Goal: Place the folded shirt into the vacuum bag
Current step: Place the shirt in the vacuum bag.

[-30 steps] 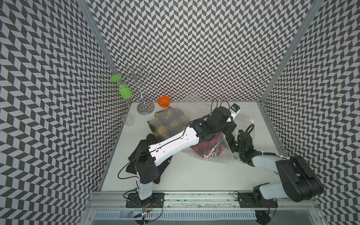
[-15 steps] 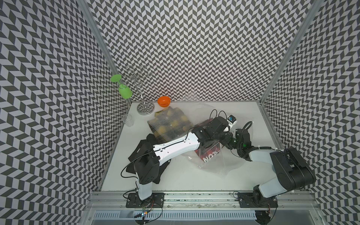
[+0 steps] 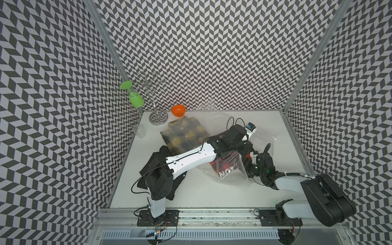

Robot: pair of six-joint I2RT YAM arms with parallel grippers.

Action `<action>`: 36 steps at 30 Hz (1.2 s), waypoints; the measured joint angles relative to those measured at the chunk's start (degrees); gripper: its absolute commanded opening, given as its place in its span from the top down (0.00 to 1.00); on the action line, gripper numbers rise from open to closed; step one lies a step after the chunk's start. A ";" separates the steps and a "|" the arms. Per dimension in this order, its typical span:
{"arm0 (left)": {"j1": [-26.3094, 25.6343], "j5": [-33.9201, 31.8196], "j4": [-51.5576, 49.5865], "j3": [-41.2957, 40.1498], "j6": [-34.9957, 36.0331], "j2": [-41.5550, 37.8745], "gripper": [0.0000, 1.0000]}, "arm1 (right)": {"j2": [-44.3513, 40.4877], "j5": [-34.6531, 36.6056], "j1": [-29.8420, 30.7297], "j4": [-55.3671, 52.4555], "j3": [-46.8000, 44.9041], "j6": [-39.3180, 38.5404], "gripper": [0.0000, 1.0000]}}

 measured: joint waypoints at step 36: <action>-0.37 3.98 -1.53 4.09 -0.28 2.69 1.00 | 15.04 -16.79 -0.48 14.32 9.79 -2.51 0.92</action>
